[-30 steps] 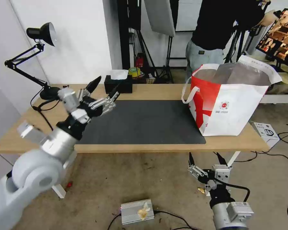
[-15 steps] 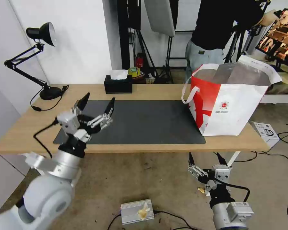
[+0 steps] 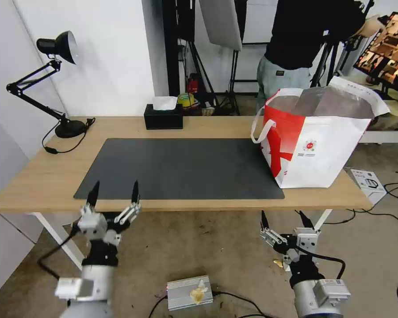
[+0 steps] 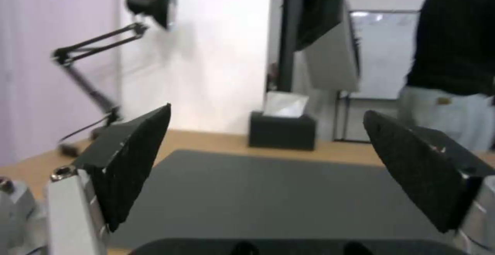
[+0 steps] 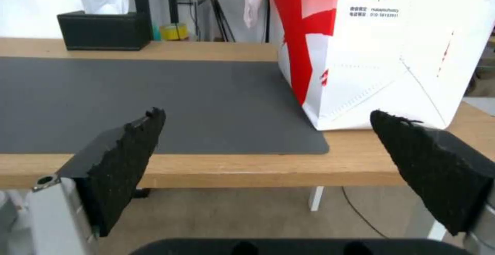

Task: Pick up the trash from the table and place it into the takeout bag.

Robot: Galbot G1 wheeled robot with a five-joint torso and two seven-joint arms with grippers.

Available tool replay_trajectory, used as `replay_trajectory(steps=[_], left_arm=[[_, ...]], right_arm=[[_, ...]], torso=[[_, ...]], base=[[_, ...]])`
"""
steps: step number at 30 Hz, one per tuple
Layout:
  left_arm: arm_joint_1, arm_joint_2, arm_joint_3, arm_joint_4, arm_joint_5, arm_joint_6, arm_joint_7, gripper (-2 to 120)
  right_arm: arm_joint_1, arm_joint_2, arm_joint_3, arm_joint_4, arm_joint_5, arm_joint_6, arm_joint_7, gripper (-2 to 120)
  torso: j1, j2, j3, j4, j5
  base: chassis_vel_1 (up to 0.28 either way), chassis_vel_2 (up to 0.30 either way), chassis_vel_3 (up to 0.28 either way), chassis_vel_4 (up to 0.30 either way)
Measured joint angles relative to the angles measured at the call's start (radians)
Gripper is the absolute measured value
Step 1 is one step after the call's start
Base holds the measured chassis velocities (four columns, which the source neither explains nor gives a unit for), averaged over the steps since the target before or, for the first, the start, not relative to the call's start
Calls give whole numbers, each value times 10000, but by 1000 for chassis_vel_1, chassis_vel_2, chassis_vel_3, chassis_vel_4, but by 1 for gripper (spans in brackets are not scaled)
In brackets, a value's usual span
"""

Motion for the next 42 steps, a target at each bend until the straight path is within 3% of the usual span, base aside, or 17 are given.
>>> replay_trajectory(steps=[13,24,42], left_arm=[[809,-468,100,423,918,-614,-997,100],[1000,-819,243,516,1175,-776,-903,100],[959,-812,255,504,1162,-744,-785,100]], right_arm=[[0,0,0,0,0,0,0,100],[0,0,0,0,0,0,0,100],[0,0,0,0,0,0,0,100]], torso=[[0,0,1,0,0],[1,0,1,0,-1],[1,0,1,1,-1]], base=[[0,0,0,0],[0,0,0,0],[0,0,0,0]])
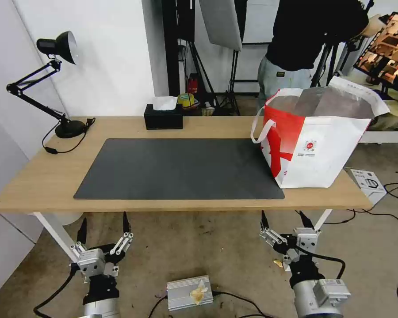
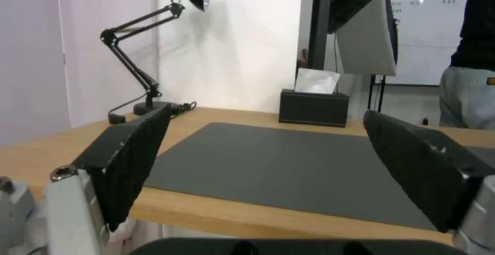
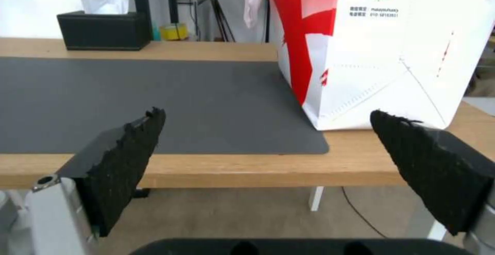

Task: Pick up the trash from the table and place it into the takeout bag.

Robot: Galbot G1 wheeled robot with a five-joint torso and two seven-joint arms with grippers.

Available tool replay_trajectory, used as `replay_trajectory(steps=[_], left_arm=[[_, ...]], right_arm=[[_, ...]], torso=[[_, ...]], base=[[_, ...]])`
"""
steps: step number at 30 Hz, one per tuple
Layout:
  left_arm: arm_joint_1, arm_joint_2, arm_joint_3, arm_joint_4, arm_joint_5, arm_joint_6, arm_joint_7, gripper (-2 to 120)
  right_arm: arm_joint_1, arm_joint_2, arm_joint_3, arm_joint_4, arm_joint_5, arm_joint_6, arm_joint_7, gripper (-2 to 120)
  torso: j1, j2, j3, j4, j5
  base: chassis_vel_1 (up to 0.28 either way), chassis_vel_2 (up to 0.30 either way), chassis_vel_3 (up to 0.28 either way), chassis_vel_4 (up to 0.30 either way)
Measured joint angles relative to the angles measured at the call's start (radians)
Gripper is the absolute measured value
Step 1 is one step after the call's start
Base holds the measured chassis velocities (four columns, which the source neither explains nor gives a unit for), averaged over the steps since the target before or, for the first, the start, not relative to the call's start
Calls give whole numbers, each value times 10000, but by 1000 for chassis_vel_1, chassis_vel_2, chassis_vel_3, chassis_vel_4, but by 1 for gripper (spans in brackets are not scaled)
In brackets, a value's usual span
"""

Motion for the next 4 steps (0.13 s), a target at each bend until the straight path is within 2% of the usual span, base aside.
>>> replay_trajectory(steps=[4], left_arm=[[-2,2,0,-3,-5,2,2,100]], right_arm=[[1,0,0,0,0,0,0,100]], torso=[[0,0,0,0,0]], base=[[0,0,0,0]])
